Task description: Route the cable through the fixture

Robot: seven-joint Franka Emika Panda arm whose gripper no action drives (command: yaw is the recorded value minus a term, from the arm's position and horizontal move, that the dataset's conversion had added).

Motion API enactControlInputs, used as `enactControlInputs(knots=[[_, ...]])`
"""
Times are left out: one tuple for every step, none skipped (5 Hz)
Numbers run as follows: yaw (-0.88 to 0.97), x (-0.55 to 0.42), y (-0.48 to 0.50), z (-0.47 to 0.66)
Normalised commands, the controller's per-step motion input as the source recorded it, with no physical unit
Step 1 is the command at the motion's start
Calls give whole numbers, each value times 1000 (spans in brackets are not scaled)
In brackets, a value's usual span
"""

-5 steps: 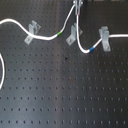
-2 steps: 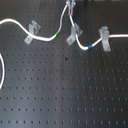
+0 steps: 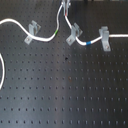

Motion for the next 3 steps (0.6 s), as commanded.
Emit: enactControlInputs(knots=[[0,-24,3,59],[0,-21,1,3],[0,-121,8,38]])
